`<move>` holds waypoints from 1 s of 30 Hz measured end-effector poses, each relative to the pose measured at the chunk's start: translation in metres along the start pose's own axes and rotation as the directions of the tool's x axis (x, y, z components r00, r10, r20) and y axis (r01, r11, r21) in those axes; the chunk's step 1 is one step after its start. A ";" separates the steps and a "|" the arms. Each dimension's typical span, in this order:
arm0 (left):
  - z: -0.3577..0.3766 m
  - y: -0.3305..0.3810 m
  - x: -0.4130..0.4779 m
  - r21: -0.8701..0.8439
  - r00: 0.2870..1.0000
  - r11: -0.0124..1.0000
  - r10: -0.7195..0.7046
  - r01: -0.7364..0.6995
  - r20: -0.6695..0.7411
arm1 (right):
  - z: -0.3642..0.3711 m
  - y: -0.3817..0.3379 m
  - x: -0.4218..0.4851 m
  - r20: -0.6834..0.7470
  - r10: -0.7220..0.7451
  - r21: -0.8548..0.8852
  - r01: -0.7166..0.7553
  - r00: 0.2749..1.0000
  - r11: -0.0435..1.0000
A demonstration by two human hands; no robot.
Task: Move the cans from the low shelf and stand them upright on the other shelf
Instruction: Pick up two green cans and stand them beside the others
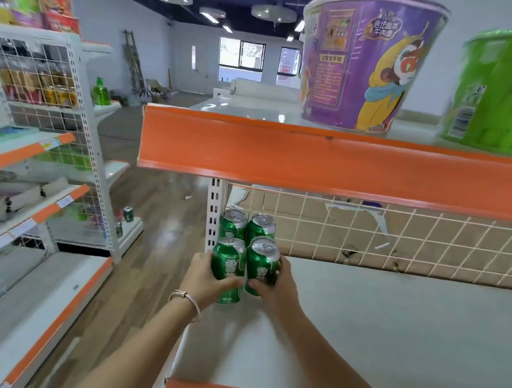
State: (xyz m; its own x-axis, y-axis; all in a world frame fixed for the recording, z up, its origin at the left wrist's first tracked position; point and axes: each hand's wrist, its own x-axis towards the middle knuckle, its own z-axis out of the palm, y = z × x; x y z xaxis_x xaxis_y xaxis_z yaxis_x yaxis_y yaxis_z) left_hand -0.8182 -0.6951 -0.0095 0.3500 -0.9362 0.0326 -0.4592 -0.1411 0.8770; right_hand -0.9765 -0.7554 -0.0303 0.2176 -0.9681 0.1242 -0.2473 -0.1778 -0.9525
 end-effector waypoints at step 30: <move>0.020 0.014 0.028 0.366 0.978 0.907 -0.200 0.209 -0.063 | 0.005 -0.015 0.003 -0.098 0.119 -0.256 -0.140 0.988 0.956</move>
State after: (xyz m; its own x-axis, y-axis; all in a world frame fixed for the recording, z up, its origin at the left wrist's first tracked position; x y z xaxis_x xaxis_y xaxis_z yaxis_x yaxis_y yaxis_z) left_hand -0.8313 -0.7302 -0.0063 0.4855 -0.8669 -0.1129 -0.6423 -0.4414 0.6266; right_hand -0.9681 -0.7544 -0.0172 0.0930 -0.9950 0.0369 -0.5085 -0.0793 -0.8574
